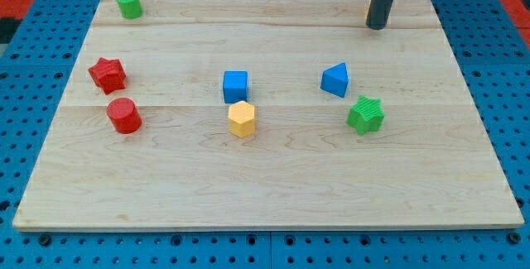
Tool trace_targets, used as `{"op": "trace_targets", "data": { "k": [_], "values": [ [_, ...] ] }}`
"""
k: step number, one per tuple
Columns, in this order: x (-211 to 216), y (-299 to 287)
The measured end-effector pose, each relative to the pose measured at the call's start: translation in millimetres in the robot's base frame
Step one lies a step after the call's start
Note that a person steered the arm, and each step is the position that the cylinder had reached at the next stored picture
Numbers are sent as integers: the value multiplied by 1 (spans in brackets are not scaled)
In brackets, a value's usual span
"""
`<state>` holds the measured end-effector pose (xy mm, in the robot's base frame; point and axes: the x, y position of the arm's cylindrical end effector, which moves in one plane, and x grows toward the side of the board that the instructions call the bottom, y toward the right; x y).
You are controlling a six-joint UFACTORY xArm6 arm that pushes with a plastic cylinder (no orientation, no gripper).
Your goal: Nudge the red star slightly down
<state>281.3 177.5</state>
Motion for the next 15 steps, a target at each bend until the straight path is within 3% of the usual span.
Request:
{"op": "trace_targets", "data": {
  "k": [5, 9, 15],
  "values": [
    [12, -7],
    [55, -143],
    [57, -387]
  ]
}}
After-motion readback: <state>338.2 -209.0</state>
